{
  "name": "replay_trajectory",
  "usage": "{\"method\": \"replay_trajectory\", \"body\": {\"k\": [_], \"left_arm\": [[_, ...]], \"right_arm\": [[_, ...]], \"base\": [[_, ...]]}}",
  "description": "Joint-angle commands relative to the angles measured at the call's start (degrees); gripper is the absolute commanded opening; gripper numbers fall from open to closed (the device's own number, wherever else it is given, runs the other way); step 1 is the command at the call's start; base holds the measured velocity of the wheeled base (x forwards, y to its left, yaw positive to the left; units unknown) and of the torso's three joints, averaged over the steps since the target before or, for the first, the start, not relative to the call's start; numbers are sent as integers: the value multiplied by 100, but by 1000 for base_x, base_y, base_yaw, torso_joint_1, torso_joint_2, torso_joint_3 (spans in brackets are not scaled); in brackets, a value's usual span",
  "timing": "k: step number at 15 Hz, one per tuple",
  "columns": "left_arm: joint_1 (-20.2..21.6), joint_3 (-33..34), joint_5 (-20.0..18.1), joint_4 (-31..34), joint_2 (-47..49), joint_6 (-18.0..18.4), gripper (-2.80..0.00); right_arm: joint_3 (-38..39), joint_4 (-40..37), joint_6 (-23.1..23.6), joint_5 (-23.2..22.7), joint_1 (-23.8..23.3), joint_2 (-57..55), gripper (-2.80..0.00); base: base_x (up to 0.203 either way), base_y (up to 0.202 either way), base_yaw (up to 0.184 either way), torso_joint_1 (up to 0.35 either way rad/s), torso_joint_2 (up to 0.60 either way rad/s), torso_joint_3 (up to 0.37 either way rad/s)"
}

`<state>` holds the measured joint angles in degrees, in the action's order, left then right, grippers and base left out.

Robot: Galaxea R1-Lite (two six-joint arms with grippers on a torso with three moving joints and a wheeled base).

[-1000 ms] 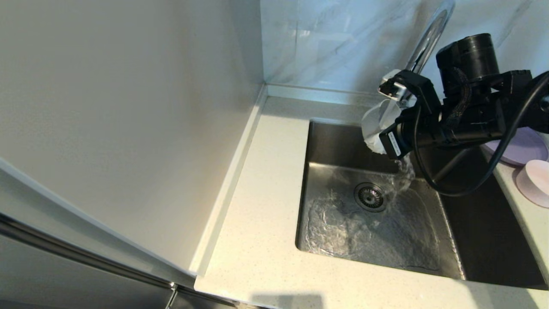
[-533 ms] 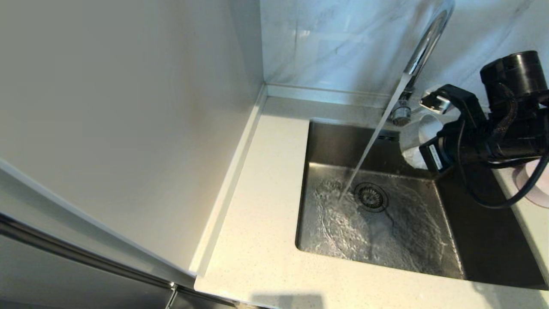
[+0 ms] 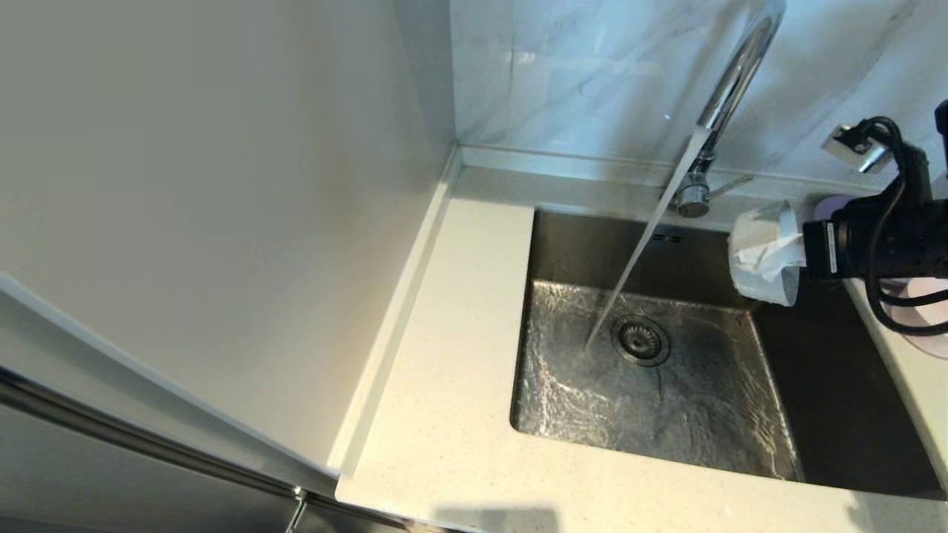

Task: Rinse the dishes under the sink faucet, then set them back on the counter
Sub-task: Rinse the bowl

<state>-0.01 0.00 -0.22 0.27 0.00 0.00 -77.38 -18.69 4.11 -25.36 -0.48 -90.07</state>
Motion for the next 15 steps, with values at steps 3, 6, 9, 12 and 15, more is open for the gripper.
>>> {"method": "replay_trajectory", "body": {"k": [3,6,9,12,15], "left_arm": [[1,0,4,0,0,0,-280],[1,0,4,0,0,0,-280],[1,0,4,0,0,0,-280],[1,0,-2,0,0,0,-280],[1,0,4,0,0,0,-280]], "right_arm": [[-41,22,-1838,-7,-213,72,-280],[-33,247,-3283,-46,-297,-24,-280],[-47,694,-4349,-660,-312,-73,-280],[-36,2158,-6675,-1576,-619,-155,-280],[107,4241,-8863,-2254,-1169,-442,-280]], "base": [[0,0,0,0,0,0],[0,0,0,0,0,0],[0,0,0,0,0,0],[0,0,0,0,0,0],[0,0,0,0,0,0]]}}
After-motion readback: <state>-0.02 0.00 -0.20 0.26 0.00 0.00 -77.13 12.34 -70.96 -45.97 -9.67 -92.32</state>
